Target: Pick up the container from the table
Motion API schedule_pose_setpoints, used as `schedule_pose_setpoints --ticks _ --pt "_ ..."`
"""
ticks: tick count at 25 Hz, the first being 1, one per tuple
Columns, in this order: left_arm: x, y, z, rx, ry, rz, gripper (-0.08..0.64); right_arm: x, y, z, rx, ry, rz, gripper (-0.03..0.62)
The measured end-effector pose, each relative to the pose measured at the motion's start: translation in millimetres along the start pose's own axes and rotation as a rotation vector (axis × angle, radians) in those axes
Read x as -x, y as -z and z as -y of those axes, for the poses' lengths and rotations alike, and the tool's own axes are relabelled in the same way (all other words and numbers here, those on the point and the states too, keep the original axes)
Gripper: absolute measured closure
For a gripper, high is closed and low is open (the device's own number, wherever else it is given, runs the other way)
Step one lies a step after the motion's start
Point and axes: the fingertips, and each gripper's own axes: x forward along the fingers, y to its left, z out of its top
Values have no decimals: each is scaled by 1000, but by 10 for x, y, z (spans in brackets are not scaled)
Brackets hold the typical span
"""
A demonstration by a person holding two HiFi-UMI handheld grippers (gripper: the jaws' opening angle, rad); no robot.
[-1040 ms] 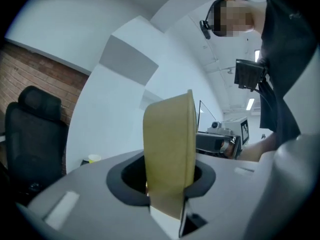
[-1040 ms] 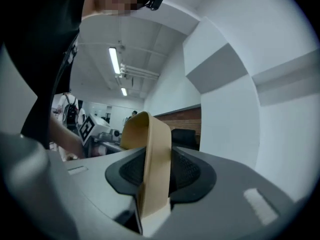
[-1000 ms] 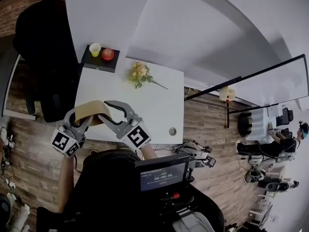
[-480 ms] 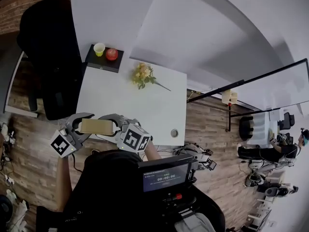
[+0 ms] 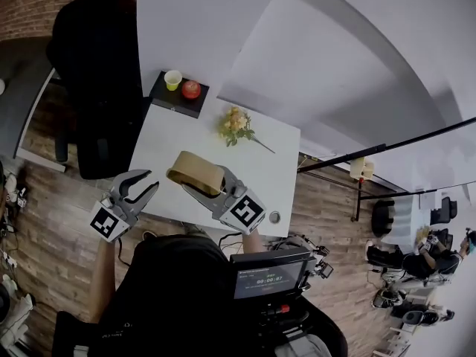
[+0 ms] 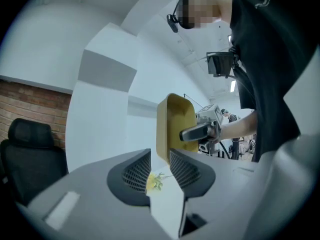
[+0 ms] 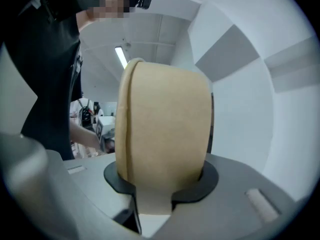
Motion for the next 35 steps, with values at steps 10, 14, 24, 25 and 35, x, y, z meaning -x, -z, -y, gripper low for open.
schedule_pose_setpoints --ticks 10,14,24,25,35 --pt "-102 -219 104 -49 -10 68 495 737 -762 467 -211 233 556 417" --pt "-182 -219 159 -30 4 75 502 764 -425 606 -283 330 492 417" --pt "-309 -140 294 -17 50 63 512 898 -9 686 -415 403 450 416" --pt "-322 -139 295 -18 54 64 514 907 -17 682 -409 404 448 416" --pt "-353 -124 361 -13 69 48 515 923 -62 634 -369 400 428 414"
